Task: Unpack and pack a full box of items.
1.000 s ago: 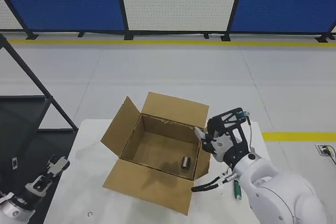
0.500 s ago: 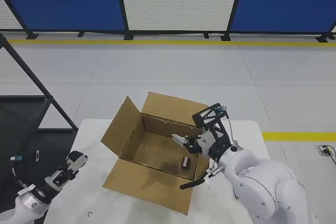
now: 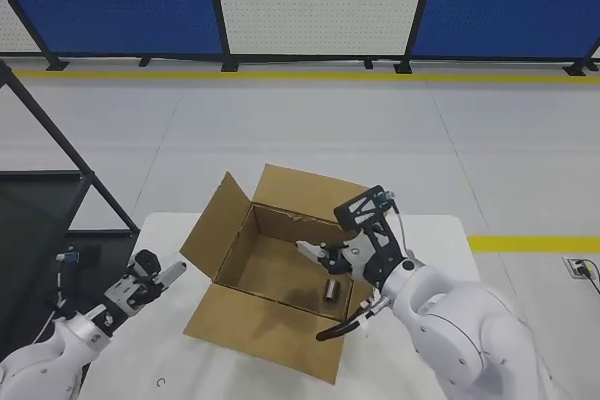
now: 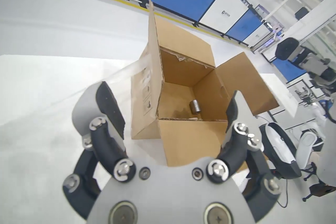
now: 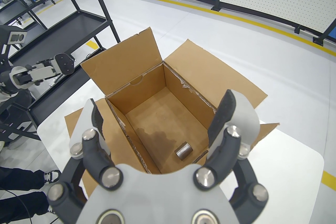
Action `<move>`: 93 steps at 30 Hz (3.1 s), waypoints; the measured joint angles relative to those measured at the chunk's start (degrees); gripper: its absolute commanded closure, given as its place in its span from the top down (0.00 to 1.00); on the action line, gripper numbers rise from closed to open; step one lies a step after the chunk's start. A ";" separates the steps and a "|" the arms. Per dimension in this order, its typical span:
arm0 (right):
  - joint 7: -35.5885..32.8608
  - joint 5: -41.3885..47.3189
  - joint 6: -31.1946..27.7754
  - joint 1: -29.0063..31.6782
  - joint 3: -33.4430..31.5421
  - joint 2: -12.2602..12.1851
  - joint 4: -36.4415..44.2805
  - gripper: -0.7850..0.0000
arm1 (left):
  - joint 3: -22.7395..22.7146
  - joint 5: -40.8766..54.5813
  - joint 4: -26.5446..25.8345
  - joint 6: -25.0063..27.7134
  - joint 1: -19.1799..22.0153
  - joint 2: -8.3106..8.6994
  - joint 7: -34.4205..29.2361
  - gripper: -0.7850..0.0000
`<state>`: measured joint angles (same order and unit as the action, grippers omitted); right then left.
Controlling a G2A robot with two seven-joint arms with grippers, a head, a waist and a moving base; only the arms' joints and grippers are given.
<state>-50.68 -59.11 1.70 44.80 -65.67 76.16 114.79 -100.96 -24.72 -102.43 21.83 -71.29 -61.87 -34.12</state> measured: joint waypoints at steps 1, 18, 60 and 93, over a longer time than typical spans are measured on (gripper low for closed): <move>-0.03 0.07 -0.03 -0.15 0.04 0.02 -0.22 1.00 | 0.67 -0.57 0.73 0.03 0.68 0.00 0.30 0.76; -0.07 0.52 -1.81 1.05 -1.26 -0.23 -0.67 1.00 | 6.54 -2.35 2.23 -1.21 3.50 0.09 3.14 0.23; -1.32 0.99 -2.93 0.07 -0.33 -0.20 -1.27 1.00 | 8.35 -9.03 1.61 -4.61 3.22 0.79 8.07 0.00; -23.98 5.73 4.60 -15.41 13.53 2.96 -15.32 1.00 | 3.82 -3.38 -9.89 -6.63 -13.65 0.53 14.89 0.00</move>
<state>-74.66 -53.37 6.30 29.40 -52.14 79.13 99.47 -97.14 -28.10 -112.33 15.20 -84.93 -61.34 -19.23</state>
